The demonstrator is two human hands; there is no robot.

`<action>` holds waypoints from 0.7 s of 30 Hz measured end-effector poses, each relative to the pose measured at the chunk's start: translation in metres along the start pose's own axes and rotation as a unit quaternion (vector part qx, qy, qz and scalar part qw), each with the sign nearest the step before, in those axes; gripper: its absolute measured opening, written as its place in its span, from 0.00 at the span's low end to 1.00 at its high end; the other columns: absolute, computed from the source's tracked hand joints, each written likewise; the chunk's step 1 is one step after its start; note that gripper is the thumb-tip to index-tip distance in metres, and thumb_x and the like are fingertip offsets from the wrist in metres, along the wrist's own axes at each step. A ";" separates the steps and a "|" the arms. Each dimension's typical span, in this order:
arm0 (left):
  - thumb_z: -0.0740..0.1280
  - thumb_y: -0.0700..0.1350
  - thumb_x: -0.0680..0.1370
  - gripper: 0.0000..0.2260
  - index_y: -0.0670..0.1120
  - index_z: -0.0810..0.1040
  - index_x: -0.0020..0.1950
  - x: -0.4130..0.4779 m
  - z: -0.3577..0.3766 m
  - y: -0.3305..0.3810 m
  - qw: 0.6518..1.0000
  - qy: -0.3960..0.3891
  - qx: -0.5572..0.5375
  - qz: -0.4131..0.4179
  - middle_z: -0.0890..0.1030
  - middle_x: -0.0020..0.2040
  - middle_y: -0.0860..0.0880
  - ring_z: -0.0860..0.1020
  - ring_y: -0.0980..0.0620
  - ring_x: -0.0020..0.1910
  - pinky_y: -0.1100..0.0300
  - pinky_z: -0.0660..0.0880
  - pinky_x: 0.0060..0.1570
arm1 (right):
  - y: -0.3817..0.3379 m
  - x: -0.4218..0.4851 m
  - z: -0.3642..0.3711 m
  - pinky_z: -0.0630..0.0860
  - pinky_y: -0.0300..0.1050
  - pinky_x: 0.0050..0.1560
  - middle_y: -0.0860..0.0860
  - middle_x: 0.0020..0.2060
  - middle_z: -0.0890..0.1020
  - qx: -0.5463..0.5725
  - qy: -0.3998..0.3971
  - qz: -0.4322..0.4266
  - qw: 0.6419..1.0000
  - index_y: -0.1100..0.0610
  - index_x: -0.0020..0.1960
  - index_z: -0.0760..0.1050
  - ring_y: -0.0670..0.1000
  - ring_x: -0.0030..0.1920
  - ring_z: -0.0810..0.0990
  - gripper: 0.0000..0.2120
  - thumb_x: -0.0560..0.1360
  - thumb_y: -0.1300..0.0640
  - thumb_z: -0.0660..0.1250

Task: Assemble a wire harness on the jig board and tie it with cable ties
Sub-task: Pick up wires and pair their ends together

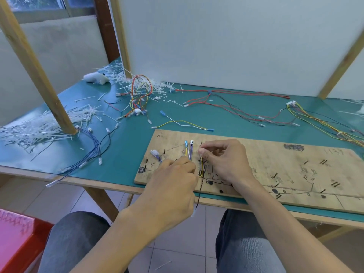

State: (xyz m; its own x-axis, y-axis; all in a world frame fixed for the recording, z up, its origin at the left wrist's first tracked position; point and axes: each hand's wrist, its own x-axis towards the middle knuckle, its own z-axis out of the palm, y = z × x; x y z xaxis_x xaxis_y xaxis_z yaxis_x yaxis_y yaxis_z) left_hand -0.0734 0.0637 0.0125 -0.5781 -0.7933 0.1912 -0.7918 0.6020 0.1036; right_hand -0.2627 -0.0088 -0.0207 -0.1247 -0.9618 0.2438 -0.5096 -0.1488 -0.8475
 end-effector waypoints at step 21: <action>0.59 0.49 0.80 0.12 0.53 0.80 0.56 -0.001 0.010 0.007 0.999 0.007 0.023 -0.032 0.75 0.52 0.57 0.71 0.53 0.57 0.55 0.72 0.57 | -0.025 0.039 -0.016 0.81 0.49 0.56 0.48 0.40 0.87 -0.103 -0.216 0.080 0.968 0.53 0.45 0.86 0.50 0.47 0.84 0.05 0.77 0.53 0.77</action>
State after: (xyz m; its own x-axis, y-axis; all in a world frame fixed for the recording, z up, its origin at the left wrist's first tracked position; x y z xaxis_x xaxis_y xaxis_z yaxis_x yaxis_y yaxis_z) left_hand -0.0803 0.0682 0.0036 -0.5228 -0.8288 0.1993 -0.8357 0.5445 0.0720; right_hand -0.2687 -0.0393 0.0173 0.1276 -0.9819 -0.1403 -0.6781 0.0169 -0.7348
